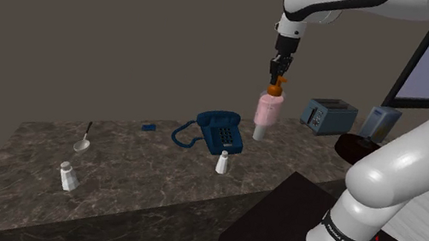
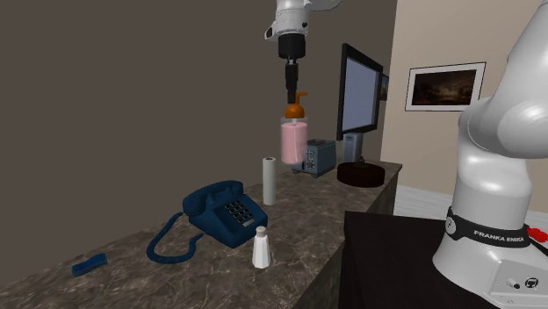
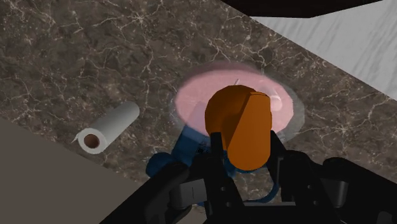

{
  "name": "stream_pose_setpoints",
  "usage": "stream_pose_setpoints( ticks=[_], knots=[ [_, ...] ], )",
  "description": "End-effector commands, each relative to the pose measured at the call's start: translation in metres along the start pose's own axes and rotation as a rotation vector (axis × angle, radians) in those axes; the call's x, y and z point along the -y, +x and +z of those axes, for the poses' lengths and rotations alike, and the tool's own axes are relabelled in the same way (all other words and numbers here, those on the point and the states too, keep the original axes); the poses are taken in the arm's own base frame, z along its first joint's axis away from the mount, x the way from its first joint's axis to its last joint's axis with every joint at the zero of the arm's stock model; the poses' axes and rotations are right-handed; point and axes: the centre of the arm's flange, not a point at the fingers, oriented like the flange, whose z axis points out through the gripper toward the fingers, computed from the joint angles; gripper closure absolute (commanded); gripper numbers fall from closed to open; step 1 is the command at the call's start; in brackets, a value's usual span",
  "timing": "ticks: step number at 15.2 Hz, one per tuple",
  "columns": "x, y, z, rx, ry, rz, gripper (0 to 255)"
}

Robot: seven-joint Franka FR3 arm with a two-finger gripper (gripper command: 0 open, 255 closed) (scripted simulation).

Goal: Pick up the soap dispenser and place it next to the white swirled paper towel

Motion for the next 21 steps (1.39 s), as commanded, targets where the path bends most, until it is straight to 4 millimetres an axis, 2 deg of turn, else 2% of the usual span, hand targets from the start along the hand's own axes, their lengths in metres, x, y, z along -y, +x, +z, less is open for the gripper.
stream_pose_setpoints(
  ticks=[1,17,21],
  knots=[
    [-0.024,-0.012,-0.001,0.000,0.000,-0.002,255],
    [-0.219,-0.092,0.005,0.000,0.000,-0.002,255],
    [-0.219,-0.092,0.026,0.000,0.000,-0.002,255]
  ],
)
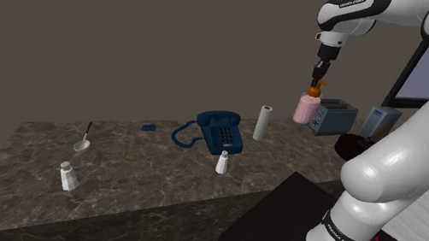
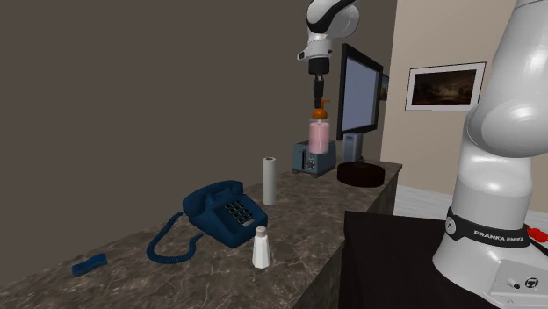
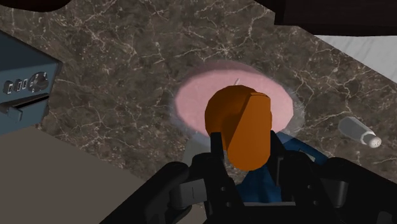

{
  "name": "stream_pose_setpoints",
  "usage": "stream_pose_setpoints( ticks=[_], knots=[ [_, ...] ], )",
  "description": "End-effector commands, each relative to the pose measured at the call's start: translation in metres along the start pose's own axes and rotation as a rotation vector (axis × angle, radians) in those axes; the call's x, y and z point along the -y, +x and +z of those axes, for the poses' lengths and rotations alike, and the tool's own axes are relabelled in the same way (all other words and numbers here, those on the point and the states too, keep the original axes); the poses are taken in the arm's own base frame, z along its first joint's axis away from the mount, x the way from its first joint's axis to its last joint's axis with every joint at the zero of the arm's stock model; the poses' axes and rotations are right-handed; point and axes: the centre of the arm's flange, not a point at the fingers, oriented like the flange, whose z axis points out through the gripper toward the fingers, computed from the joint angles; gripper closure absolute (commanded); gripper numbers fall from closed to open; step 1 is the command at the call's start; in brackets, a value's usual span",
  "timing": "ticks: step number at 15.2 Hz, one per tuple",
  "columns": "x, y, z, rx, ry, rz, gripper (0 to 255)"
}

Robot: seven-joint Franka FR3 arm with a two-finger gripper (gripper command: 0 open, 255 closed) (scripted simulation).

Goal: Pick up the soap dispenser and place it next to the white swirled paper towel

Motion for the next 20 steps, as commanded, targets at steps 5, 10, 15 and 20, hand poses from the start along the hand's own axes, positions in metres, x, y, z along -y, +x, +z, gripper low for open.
stream_pose_setpoints(
  ticks=[5,10,15,20],
  knots=[
    [0.001,0.000,0.031,-0.001,-0.001,0.000,255],
    [0.001,0.000,0.057,-0.001,-0.001,0.000,255],
    [0.002,0.000,0.083,-0.001,-0.001,0.000,255],
    [0.003,0.001,0.110,-0.001,-0.001,0.000,255]
  ],
)
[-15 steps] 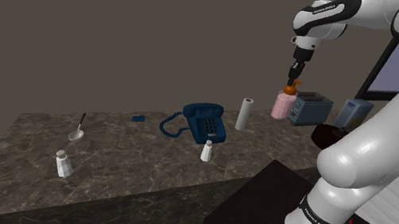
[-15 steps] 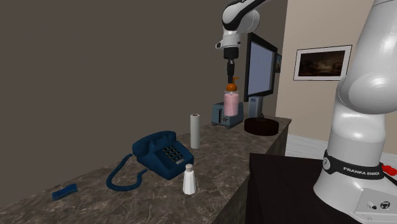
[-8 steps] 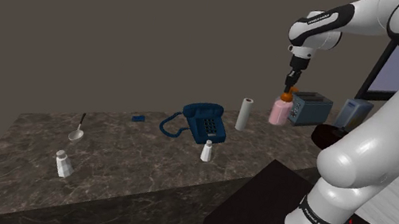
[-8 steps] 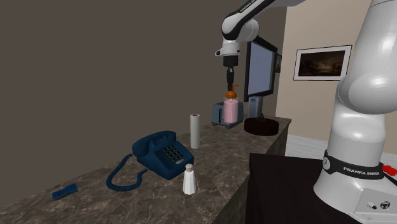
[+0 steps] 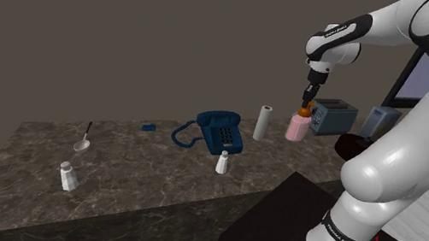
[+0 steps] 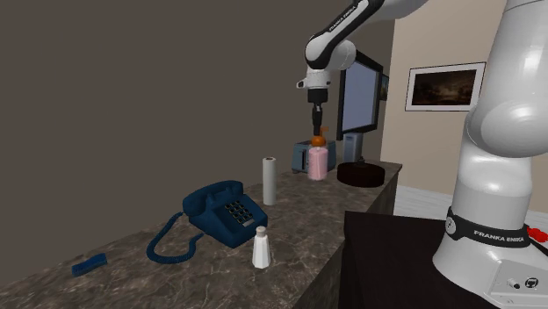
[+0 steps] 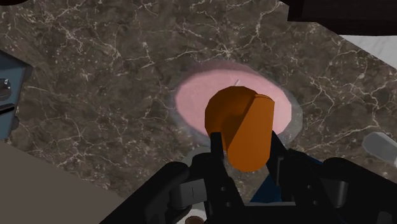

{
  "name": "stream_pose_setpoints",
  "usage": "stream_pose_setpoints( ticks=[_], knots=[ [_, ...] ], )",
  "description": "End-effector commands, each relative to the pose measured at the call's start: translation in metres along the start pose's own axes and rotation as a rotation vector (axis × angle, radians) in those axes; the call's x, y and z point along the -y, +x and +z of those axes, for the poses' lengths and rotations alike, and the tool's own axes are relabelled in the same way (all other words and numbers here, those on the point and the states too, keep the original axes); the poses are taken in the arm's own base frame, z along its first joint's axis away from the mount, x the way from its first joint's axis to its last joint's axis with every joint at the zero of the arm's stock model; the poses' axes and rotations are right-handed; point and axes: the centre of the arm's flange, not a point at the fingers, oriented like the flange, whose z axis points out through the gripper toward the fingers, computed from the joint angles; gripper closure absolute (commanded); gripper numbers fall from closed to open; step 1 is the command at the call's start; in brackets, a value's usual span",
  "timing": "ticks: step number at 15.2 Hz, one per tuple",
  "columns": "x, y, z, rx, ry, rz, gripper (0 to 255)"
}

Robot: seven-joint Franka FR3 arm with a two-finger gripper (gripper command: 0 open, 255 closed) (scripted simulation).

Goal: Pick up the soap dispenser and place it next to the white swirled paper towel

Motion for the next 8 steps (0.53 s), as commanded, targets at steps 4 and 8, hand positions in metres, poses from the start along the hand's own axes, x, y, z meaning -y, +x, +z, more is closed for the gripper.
stream_pose_setpoints(
  ticks=[4,8],
  knots=[
    [0.001,-0.001,0.026,-0.001,-0.001,0.000,255],
    [0.002,-0.001,0.047,-0.001,-0.001,0.000,255]
  ],
)
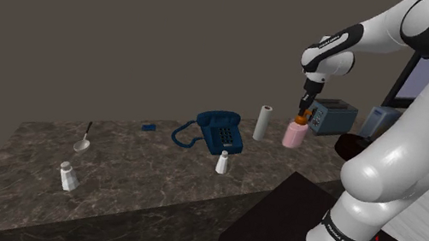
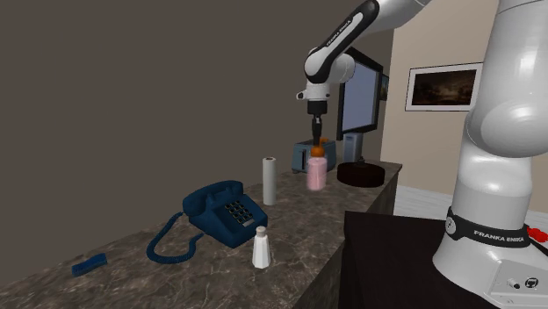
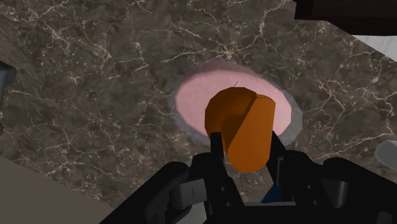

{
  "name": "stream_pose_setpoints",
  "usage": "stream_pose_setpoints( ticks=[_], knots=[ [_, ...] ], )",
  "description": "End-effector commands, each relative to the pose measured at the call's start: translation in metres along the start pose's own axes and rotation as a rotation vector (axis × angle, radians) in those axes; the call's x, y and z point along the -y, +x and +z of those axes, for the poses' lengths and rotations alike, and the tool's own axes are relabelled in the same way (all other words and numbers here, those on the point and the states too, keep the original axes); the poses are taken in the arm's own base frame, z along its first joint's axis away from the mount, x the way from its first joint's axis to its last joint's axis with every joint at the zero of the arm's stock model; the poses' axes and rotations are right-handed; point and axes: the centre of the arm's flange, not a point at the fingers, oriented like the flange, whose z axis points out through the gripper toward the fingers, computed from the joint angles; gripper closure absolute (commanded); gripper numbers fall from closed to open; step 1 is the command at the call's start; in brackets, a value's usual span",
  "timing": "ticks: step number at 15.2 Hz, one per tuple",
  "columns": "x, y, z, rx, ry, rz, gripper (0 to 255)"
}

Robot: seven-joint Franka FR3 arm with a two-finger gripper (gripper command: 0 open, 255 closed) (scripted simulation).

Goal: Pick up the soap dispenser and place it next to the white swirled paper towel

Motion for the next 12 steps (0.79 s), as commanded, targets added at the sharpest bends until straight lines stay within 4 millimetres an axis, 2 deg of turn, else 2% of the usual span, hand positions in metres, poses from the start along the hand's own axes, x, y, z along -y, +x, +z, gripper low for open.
stream_pose_setpoints(
  ticks=[1,12],
  knots=[
    [0.000,-0.001,0.010,-0.001,-0.001,0.000,255],
    [0.001,0.000,0.068,-0.001,-0.001,0.000,255]
  ],
)
